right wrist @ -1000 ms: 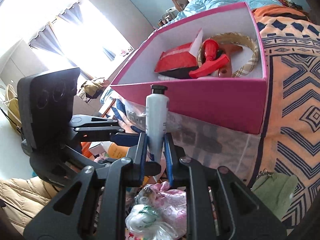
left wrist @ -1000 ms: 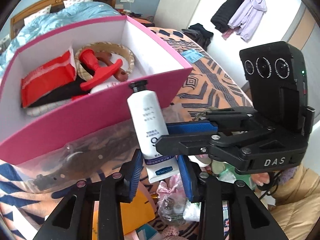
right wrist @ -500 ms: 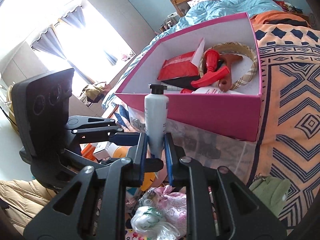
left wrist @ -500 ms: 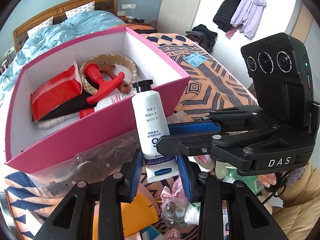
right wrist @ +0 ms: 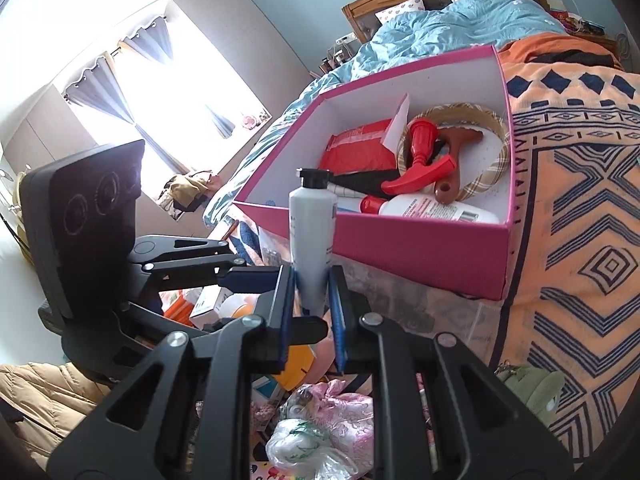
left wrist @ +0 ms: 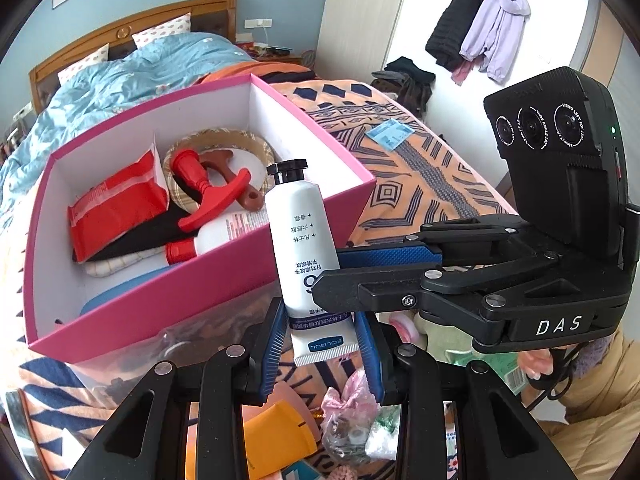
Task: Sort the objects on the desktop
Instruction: 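Carry the white tube with both tools over the pink box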
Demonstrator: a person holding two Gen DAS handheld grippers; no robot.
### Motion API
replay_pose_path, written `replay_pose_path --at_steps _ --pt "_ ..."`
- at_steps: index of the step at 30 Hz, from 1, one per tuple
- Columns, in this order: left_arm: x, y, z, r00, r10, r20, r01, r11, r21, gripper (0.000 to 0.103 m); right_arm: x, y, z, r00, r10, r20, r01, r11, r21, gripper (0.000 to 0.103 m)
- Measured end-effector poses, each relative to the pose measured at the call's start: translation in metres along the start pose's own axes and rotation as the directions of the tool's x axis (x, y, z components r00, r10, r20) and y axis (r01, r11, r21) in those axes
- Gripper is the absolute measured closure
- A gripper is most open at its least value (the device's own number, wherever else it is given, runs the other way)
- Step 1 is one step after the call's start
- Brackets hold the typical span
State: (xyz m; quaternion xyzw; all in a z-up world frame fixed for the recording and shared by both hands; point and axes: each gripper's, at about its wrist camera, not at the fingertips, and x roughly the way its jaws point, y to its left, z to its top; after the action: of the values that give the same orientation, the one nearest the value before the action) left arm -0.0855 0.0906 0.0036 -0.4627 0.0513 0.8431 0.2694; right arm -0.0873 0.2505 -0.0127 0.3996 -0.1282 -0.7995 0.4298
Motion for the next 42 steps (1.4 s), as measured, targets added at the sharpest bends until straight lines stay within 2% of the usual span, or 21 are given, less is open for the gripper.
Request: replay_pose_path --at_steps 42 --pt "0.000 0.003 0.034 0.999 0.029 0.026 -0.029 0.999 0.015 0.068 -0.007 -0.009 0.033 0.999 -0.008 0.051 0.008 1.000 0.003 0.084"
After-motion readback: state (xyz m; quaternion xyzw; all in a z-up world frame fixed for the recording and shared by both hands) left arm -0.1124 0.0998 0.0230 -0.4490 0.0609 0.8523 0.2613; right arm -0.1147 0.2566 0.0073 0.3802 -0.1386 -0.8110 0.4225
